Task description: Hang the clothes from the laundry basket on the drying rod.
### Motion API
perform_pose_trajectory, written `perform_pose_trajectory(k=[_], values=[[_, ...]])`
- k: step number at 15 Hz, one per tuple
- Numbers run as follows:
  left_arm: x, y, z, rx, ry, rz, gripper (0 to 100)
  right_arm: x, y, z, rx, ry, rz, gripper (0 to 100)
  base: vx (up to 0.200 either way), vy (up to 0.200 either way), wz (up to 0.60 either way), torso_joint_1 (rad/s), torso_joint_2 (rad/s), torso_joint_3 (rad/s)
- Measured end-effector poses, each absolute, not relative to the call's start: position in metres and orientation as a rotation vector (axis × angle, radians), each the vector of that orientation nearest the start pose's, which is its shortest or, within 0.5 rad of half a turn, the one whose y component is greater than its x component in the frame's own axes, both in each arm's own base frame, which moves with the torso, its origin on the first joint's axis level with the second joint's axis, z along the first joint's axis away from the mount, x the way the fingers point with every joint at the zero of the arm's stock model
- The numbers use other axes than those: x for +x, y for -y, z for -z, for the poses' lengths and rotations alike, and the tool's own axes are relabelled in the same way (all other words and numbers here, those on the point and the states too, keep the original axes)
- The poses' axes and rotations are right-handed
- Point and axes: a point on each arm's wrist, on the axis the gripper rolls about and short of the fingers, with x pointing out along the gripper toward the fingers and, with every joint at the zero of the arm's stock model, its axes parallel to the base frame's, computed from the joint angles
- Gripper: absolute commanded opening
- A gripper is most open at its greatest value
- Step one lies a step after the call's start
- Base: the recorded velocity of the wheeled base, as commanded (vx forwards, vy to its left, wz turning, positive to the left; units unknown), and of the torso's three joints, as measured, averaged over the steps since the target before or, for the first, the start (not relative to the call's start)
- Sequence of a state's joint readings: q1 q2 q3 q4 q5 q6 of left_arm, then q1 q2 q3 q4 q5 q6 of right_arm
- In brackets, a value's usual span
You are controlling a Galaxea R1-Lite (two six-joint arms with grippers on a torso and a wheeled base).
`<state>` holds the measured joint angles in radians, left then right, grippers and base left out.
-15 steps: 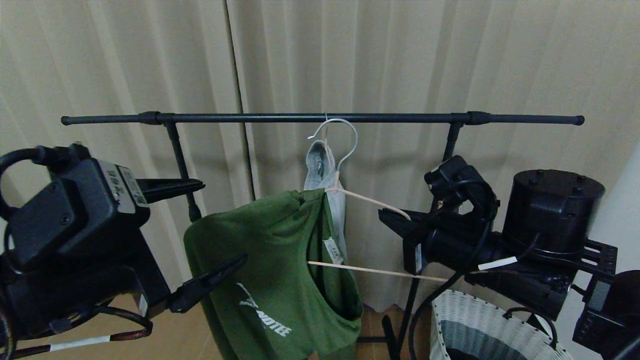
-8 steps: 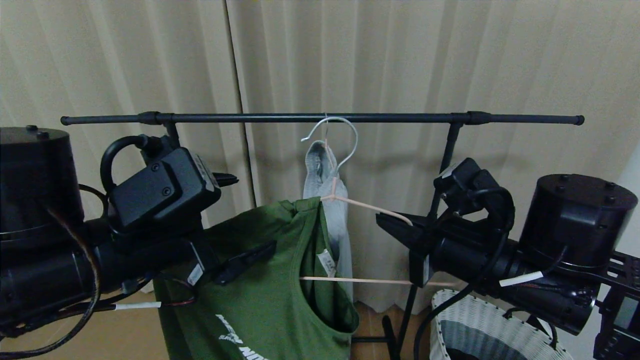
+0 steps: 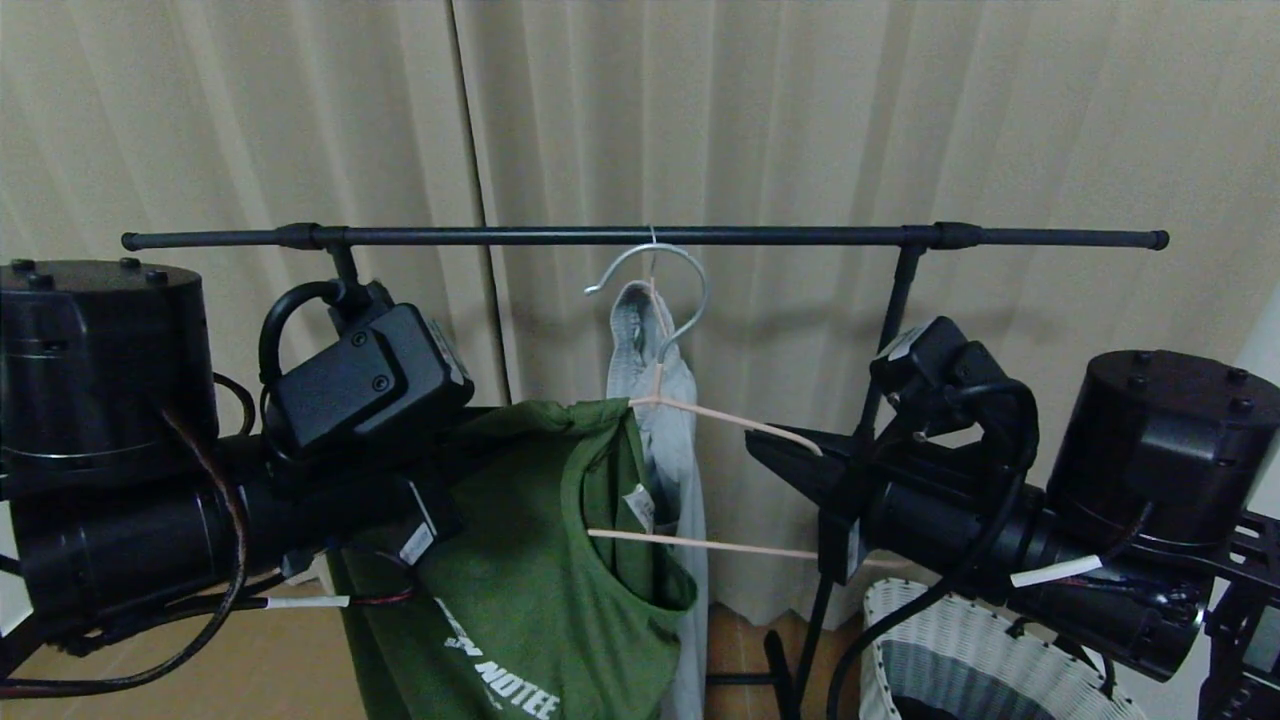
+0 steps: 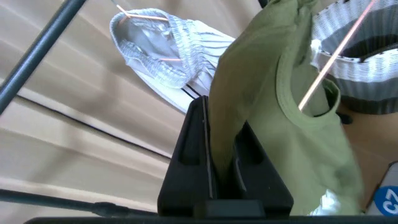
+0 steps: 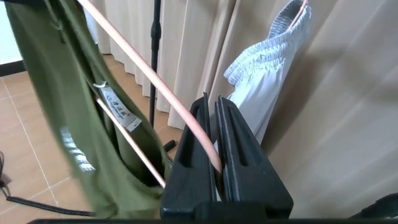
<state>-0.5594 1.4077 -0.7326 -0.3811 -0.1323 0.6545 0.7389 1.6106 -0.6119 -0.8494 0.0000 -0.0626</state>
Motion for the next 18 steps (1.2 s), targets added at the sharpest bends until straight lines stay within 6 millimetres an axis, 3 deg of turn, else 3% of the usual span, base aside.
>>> perform_pose_trajectory(k=[5,6,10,13,18], values=[[0.195,0.125,-0.214,0.682,-0.068,0.759,0,0.201,-0.183,-0.182,-0.104,-0.086,-0.743,0,0.0,0.0,0.0,0.0,0.0,0.0],[0.194,0.125,-0.213,0.683,-0.072,0.757,0,0.202,-0.183,-0.182,-0.104,-0.085,-0.742,100,0.0,0.0,0.0,0.0,0.0,0.0],[0.195,0.122,-0.212,0.683,-0.093,0.717,0,0.202,-0.181,-0.183,-0.1,-0.078,-0.732,100,0.0,0.0,0.0,0.0,0.0,0.0],[0.199,0.117,-0.212,0.651,-0.146,0.583,0,0.2,-0.175,-0.184,-0.099,-0.078,-0.724,100,0.0,0.0,0.0,0.0,0.0,0.0],[0.201,0.116,-0.214,0.407,-0.219,0.451,0,0.184,-0.168,-0.169,-0.114,-0.133,-0.749,100,0.0,0.0,0.0,0.0,0.0,0.0]])
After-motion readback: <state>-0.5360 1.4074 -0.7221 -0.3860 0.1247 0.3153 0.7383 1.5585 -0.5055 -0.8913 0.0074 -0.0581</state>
